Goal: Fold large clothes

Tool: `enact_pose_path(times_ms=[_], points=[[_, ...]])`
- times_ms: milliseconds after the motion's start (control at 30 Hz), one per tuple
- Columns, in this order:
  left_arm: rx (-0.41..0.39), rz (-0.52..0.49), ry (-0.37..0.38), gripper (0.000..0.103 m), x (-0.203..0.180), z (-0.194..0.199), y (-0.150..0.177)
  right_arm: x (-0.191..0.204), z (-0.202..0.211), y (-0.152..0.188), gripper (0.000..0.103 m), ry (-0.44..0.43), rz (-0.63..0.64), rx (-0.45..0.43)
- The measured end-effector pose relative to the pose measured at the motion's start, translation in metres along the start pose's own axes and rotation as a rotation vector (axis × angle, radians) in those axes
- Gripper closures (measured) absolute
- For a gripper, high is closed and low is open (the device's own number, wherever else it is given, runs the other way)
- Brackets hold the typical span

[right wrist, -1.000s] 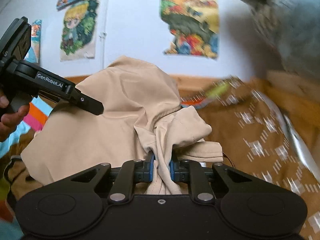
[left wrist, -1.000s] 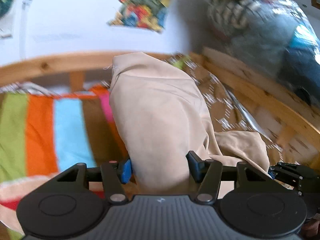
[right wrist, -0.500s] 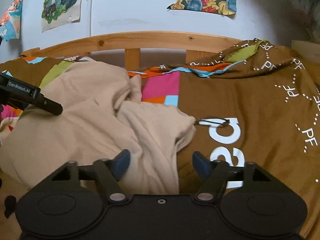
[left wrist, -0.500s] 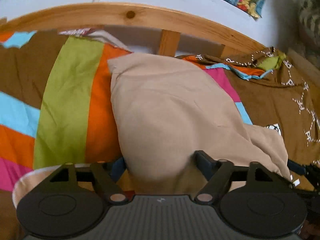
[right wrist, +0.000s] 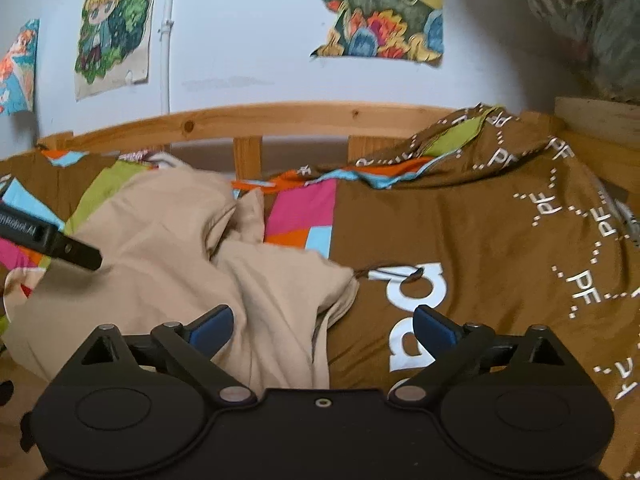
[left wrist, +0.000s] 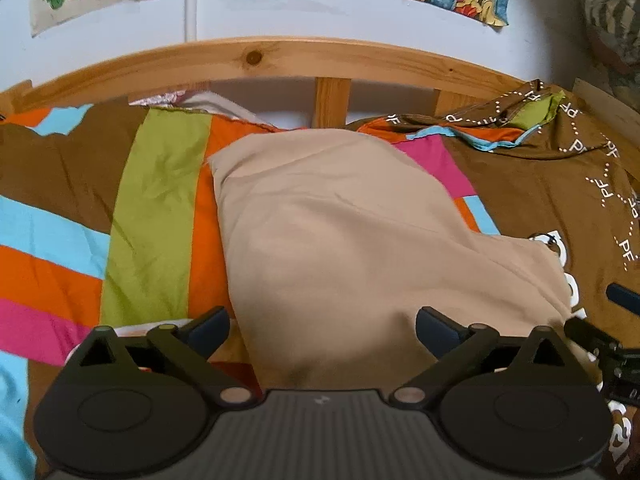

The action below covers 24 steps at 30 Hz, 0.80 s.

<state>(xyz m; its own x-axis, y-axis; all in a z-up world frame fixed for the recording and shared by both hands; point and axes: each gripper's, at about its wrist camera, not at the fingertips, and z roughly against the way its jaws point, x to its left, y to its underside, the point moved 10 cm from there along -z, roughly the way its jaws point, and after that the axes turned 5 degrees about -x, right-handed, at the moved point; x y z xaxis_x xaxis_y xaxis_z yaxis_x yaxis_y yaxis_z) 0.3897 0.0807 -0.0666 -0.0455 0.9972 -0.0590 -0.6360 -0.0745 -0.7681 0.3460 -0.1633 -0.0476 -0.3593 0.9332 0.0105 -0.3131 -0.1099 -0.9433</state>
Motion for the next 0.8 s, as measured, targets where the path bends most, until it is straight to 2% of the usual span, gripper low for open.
enact_pose_path(times_ms=[200,400,800], points=[[-0.035,0.027,0.011,0.001,-0.005,0.036,0.005,-0.005,0.025,-0.012,0.001,-0.005,-0.029,-0.054],[-0.083,0.059,0.017,0.001,-0.012,0.079,0.01,-0.002,0.064,-0.029,0.001,-0.014,-0.038,-0.122],[-0.18,0.036,0.046,0.001,-0.034,0.161,0.014,0.014,0.157,-0.053,0.001,-0.048,-0.025,-0.244]])
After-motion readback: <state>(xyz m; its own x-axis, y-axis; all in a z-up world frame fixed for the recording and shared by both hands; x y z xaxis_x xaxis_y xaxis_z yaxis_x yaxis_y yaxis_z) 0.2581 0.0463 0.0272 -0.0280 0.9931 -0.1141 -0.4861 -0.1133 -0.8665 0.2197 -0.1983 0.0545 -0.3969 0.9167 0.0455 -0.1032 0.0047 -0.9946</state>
